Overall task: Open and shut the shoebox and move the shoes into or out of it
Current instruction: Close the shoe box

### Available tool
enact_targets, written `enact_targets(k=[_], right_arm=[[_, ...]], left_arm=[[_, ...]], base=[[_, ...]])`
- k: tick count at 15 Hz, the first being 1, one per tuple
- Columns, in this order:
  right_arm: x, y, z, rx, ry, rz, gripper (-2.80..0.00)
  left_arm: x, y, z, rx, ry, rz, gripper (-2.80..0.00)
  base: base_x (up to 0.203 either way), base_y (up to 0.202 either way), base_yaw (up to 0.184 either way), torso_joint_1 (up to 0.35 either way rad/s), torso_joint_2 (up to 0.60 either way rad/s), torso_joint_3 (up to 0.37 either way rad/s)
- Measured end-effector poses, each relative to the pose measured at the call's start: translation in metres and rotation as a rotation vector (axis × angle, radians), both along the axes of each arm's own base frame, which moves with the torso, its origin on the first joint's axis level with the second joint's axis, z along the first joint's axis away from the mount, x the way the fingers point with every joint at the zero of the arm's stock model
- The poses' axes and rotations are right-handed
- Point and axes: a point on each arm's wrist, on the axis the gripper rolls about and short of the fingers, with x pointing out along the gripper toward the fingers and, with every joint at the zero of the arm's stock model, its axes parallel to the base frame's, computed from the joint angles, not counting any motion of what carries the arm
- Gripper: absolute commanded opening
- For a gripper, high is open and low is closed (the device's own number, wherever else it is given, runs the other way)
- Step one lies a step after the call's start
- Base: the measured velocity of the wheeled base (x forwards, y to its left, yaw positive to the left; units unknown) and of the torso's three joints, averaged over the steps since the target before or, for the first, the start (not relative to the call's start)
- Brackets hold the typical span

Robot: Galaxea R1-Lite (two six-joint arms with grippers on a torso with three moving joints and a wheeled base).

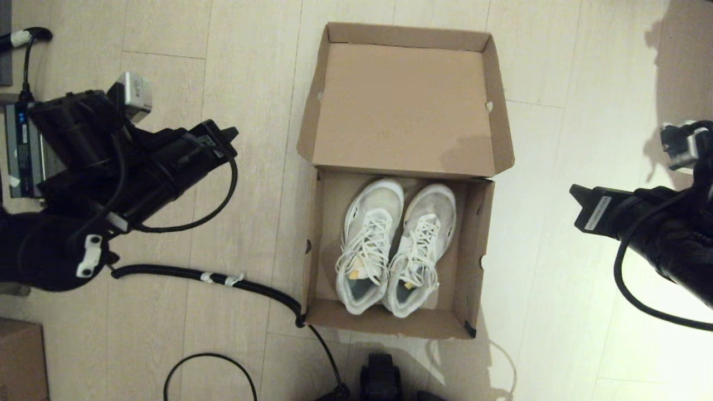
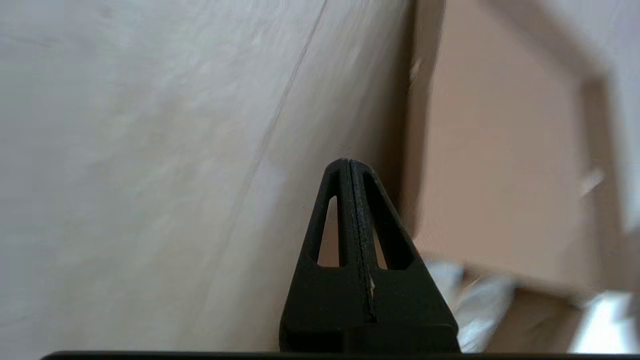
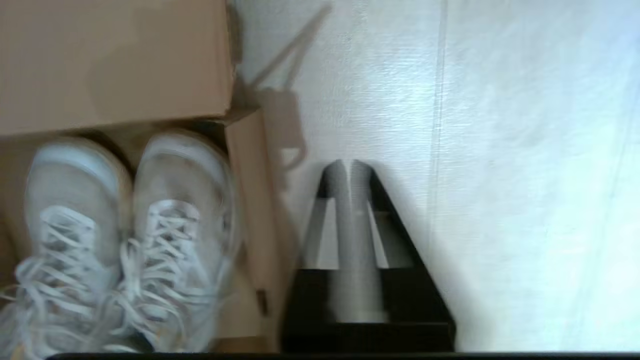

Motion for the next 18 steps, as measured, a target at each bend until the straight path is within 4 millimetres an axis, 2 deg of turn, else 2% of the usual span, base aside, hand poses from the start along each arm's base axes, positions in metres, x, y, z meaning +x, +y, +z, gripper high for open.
enact_targets(k=[3, 5, 7, 9, 11, 14, 18], right_arm=[[0.035, -0.006, -0.002, 0.147, 0.047, 0.064, -2.80], [0.055, -0.016, 0.010, 0.248, 0.064, 0.187, -2.80], [0.070, -0.037, 0.031, 0.292, 0.079, 0.343, -2.80], [0.085, -0.068, 0.056, 0.306, 0.051, 0.507, -2.80], [0.108, -0.092, 0.067, 0.300, 0.026, 0.617, -2.80], [0.145, -0.116, 0.058, 0.300, 0.033, 0.707, -2.80], [0.181, -0.124, 0.033, 0.345, 0.091, 0.823, -2.80]], left_arm=[[0.027, -0.004, 0.008, -0.155, 0.008, -0.068, -2.80], [0.048, -0.001, 0.012, -0.172, 0.005, -0.132, -2.80], [0.065, -0.001, 0.020, -0.208, 0.003, -0.207, -2.80], [0.081, -0.004, 0.025, -0.291, 0.033, -0.324, -2.80], [0.096, -0.007, 0.020, -0.325, 0.067, -0.411, -2.80], [0.122, -0.009, 0.010, -0.325, 0.062, -0.436, -2.80], [0.145, -0.018, 0.003, -0.311, 0.084, -0.498, -2.80]], base=[[0.000, 0.000, 0.000, 0.000, 0.00, 0.000], [0.000, 0.000, 0.000, 0.000, 0.00, 0.000], [0.000, 0.000, 0.000, 0.000, 0.00, 0.000], [0.000, 0.000, 0.000, 0.000, 0.00, 0.000], [0.000, 0.000, 0.000, 0.000, 0.00, 0.000], [0.000, 0.000, 0.000, 0.000, 0.00, 0.000], [0.000, 0.000, 0.000, 0.000, 0.00, 0.000]])
